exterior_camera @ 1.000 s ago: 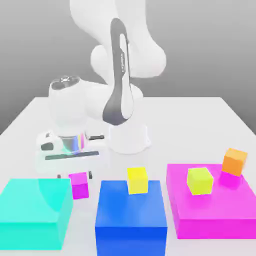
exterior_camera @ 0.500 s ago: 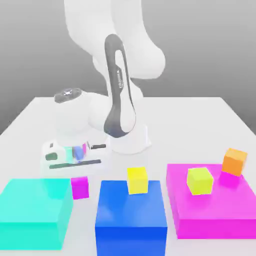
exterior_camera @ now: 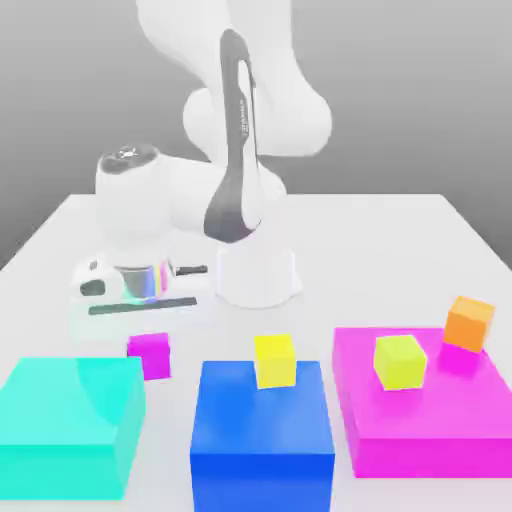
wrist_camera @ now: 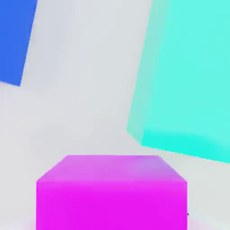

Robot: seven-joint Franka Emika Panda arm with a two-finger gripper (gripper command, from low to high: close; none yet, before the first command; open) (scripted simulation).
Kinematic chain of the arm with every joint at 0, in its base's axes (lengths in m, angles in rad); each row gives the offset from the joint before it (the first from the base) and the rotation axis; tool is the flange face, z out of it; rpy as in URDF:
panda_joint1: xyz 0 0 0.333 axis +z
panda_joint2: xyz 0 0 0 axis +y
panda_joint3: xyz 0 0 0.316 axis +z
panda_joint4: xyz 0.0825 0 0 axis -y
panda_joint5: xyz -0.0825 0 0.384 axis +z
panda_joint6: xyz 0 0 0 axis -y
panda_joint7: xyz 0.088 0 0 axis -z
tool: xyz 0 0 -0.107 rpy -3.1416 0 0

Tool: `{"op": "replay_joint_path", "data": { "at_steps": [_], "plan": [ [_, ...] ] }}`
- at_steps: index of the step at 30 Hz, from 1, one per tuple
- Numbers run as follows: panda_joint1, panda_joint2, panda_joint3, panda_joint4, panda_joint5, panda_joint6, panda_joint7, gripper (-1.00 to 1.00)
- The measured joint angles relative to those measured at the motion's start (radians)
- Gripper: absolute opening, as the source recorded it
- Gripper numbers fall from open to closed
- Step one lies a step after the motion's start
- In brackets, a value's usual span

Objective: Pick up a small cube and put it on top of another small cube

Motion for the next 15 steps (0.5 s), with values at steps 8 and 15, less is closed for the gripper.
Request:
{"op": "replay_joint_path", "data": {
  "at_steps": [8,15],
  "plan": [
    [0.043,-0.074,-0.001,-0.005,0.079,-0.101,-0.071,-1.0],
    [0.144,-0.083,0.076,0.04,0.174,-0.252,-0.011,-1.0]
  ]
}}
